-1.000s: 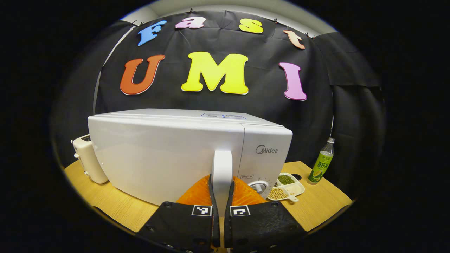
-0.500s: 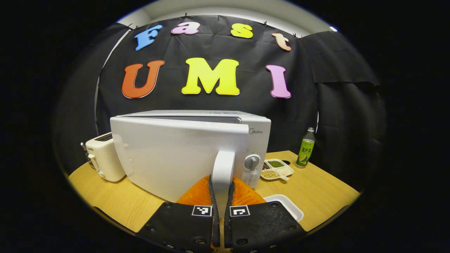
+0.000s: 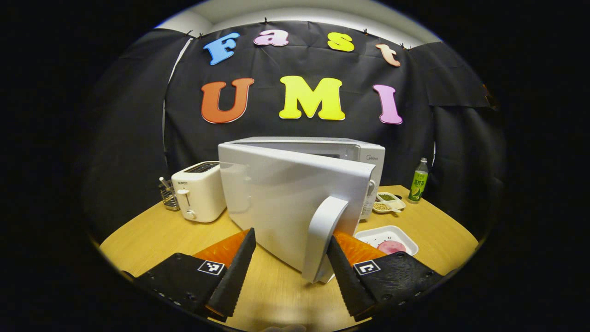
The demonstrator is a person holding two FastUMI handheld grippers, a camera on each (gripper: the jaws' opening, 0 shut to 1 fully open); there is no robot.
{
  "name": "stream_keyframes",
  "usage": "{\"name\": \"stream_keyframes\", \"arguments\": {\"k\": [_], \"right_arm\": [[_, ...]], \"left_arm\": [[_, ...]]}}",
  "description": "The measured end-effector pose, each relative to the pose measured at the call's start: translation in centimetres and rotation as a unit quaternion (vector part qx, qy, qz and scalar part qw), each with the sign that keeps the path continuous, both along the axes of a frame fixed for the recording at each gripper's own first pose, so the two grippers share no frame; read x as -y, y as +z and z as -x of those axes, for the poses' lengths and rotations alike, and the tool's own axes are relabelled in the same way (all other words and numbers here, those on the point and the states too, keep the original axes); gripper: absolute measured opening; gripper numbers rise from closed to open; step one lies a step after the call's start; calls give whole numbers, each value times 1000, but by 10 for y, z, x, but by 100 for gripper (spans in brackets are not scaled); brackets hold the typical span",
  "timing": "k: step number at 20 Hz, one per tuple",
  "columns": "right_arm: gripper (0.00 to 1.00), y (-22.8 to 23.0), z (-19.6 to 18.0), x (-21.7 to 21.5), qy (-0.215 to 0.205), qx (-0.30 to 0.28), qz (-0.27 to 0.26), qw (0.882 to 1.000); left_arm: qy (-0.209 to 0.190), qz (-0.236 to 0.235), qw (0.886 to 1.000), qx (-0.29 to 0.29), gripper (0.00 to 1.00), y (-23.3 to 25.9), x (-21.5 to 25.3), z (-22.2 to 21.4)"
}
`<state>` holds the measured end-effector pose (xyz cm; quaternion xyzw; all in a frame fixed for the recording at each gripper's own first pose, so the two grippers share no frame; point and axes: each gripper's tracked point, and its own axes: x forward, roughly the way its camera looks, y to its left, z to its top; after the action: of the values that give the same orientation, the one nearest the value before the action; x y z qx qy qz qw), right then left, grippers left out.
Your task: Open the microwave oven with the left hand, put the food in, and close the microwave oven.
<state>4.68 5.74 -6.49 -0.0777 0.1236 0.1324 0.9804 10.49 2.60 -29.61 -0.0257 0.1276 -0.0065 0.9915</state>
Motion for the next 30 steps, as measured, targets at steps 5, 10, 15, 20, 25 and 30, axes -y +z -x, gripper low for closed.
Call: {"name": "stream_keyframes", "arguments": {"k": [5, 10, 15, 20, 25, 30], "right_arm": [[97, -8, 12, -29, 26, -5, -2, 1000], [96, -17, 24, -47, 40, -9, -5, 999], [96, -32, 29, -63, 48, -13, -18, 999], [97, -59, 24, -72, 53, -30, -32, 998], [96, -81, 4, -64, 49, -47, -36, 997], [100, -117, -34, -43, 45, -84, -53, 994]], "left_arm": [[38, -24, 999, 3, 95, 9, -44, 30], [62, -33, 998, -7, 95, 11, -81, 58], [94, -34, 995, -12, 96, 13, -134, 87], [120, -29, 992, -11, 94, 23, -176, 109], [121, -55, 991, -6, 93, 36, -174, 120], [95, -45, 994, 2, 93, 56, -124, 124]]}}
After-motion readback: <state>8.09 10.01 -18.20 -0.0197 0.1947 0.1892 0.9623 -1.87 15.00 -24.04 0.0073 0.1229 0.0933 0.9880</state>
